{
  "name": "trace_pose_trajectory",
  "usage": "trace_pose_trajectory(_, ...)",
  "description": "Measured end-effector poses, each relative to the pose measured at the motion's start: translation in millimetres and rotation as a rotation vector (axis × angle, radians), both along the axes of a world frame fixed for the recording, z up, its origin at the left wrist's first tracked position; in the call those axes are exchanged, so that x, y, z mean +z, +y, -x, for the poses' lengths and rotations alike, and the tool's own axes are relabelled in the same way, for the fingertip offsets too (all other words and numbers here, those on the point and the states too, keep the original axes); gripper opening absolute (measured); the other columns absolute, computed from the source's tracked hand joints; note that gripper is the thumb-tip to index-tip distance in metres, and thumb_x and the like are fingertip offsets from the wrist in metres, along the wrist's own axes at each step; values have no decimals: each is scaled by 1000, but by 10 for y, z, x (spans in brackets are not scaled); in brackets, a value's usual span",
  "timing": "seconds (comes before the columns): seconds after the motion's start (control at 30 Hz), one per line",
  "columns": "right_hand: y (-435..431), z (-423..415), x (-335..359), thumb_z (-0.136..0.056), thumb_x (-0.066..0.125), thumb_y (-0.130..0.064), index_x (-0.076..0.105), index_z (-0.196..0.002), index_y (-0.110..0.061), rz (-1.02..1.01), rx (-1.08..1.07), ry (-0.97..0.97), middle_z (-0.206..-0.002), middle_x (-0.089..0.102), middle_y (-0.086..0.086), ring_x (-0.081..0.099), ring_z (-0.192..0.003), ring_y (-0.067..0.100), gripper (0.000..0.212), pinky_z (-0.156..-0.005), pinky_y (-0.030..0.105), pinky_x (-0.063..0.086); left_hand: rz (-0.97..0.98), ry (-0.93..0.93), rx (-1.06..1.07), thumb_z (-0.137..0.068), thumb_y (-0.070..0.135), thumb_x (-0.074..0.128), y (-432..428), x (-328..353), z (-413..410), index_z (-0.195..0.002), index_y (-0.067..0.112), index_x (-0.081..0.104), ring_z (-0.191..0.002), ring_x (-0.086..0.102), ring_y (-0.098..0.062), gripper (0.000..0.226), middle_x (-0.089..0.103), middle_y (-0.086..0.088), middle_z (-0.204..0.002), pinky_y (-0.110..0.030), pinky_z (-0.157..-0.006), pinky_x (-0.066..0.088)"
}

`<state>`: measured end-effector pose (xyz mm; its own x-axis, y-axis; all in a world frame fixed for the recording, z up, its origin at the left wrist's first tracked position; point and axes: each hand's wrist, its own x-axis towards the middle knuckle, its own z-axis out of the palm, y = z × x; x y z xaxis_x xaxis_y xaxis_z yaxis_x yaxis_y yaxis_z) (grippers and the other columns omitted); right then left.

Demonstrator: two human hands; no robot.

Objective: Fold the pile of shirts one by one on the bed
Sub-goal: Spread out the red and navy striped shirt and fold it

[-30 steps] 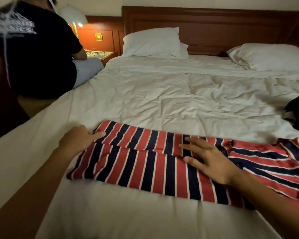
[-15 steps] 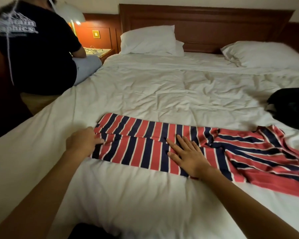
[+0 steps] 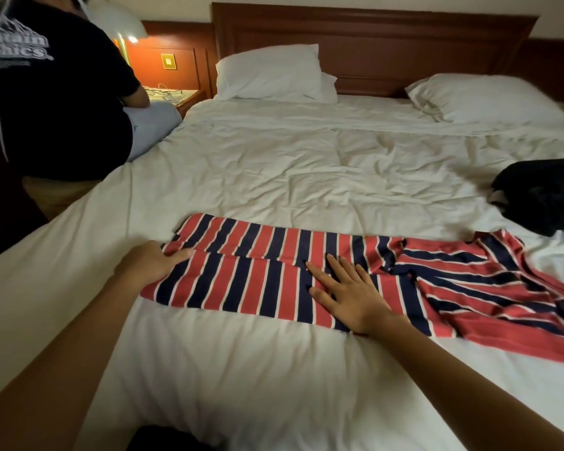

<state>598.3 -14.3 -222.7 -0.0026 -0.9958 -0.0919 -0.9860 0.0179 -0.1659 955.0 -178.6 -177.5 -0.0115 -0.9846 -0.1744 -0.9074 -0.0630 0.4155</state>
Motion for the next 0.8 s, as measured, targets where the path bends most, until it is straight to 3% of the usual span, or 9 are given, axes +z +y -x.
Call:
trace_pose_trajectory(0.1, 30, 39, 96, -86, 8, -81, 0, -151, -56, -15, 60, -108, -165, 1, -10, -2, -153, 13, 70, -123, 38, -5, 48, 39, -16, -88, 56, 65, 16, -84, 36, -121, 6, 64, -102, 64, -36, 60, 68, -17, -117, -48, -92, 52)
trace_pose_trajectory(0.2, -1, 121, 144, -91, 14, -75, 16, -154, -47, 143, -44, -224, -164, 19, -7, 15, -151, 12, 68, -124, 38, 4, 111, 143, 85, -89, 72, 47, 2, -113, 91, -123, 9, 60, -102, 64, -37, 72, 67, -16, -116, -49, -91, 52)
trace_pose_trajectory(0.3, -62, 51, 32, -95, 4, -70, 7, -158, -35, 107, -233, -6, -166, 4, 2, -2, -153, 22, 72, -123, 44, -6, 66, 243, 188, -81, 85, 44, -56, -93, 233, -117, 5, 59, -95, 64, -35, 89, 66, -15, -109, -46, -87, 52)
trace_pose_trajectory(0.4, -107, -58, -64, -93, 1, -71, 2, -158, -33, 51, -285, 68, -166, -3, 5, -9, -152, 31, 75, -121, 50, -11, 41, 273, 156, -88, 59, 64, -72, -138, 374, -123, 3, 63, -100, 65, -38, 66, 68, -19, -115, -48, -92, 52)
trace_pose_trajectory(0.5, -119, -53, -51, -91, 0, -73, -1, -158, -35, 13, -319, 80, -166, -5, 6, -10, -151, 37, 76, -119, 53, -12, 150, 271, 134, -93, 35, 64, -38, -97, 513, -117, 6, 66, -98, 65, -39, 37, 69, -17, -109, -44, -87, 52)
trace_pose_trajectory(0.57, -110, -49, -19, -93, 3, -72, -3, -158, -34, -27, -297, 79, -166, -6, 7, -9, -151, 38, 75, -119, 52, -10, 251, 250, 91, -95, 32, 60, 7, 63, 631, -103, 14, 64, -93, 65, -37, 20, 69, -11, -99, -42, -80, 52)
trace_pose_trajectory(0.63, -98, 13, 94, -96, 10, -69, -2, -158, -32, -94, -209, 63, -166, -4, 9, -6, -151, 38, 73, -120, 52, -5, 306, 178, 33, -97, 34, 56, 19, 274, 802, -109, 14, 60, -93, 64, -38, 23, 68, -12, -101, -42, -81, 51)
trace_pose_trajectory(0.73, -4, 308, 420, -101, 27, -60, 26, -155, -33, -118, -62, 2, -164, 19, 4, 16, -151, 29, 60, -122, 50, 6, 271, 57, -96, -98, 35, 54, 84, 625, 1288, -122, 11, 55, -102, 62, -40, 34, 65, -17, -112, -42, -87, 51)
trace_pose_trajectory(0.8, 152, 578, 624, -102, 36, -49, 49, -143, -32, 68, -105, -62, -154, 41, 0, 34, -143, 22, 46, -120, 48, 18, 256, -29, -212, -97, 32, 53, 239, 798, 1788, -129, 10, 52, -106, 61, -39, 38, 63, -19, -118, -39, -85, 49)
